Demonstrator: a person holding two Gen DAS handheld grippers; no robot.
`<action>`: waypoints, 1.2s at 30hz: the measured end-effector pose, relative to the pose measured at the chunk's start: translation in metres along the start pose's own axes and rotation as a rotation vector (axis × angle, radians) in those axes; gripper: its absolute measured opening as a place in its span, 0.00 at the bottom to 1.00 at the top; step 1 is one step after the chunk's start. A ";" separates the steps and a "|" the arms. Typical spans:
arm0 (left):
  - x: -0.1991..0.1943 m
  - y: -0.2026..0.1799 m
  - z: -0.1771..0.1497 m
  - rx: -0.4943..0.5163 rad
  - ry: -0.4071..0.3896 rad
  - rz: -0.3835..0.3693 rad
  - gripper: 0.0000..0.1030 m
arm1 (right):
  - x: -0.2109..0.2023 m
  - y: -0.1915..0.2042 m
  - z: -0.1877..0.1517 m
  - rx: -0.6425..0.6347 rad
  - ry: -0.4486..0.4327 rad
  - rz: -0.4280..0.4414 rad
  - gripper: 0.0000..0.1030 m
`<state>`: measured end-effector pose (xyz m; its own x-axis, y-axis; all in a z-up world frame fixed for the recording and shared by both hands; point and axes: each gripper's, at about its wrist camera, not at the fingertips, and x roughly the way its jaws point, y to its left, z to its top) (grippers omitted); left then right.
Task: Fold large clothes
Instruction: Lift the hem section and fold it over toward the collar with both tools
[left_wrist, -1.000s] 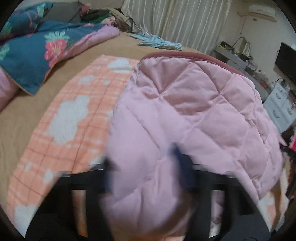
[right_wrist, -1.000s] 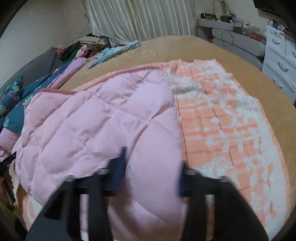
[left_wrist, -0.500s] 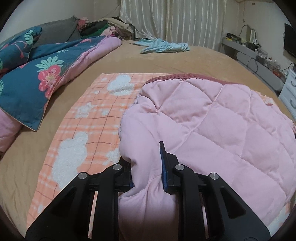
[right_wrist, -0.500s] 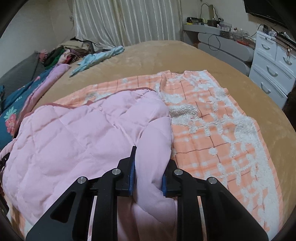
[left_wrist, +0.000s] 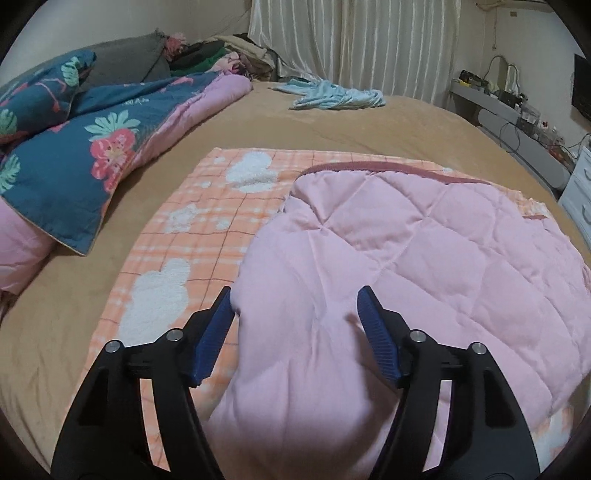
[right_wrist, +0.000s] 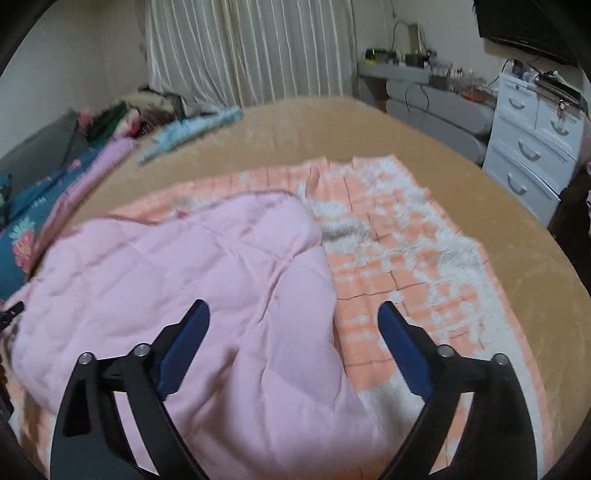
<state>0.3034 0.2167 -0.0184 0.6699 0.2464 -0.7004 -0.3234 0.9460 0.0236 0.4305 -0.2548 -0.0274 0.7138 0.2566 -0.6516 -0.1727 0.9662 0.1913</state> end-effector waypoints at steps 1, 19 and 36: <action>-0.007 -0.001 -0.002 0.002 -0.006 -0.002 0.68 | -0.008 0.000 -0.001 0.001 -0.008 0.015 0.94; -0.059 0.007 -0.071 -0.061 0.043 -0.048 0.91 | -0.041 -0.003 -0.071 0.135 0.043 0.028 0.96; 0.007 0.018 -0.095 -0.580 0.200 -0.318 0.92 | 0.014 -0.005 -0.096 0.432 0.178 0.148 0.96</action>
<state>0.2387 0.2149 -0.0909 0.6733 -0.1211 -0.7294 -0.4739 0.6867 -0.5513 0.3764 -0.2538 -0.1077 0.5694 0.4270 -0.7024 0.0604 0.8305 0.5538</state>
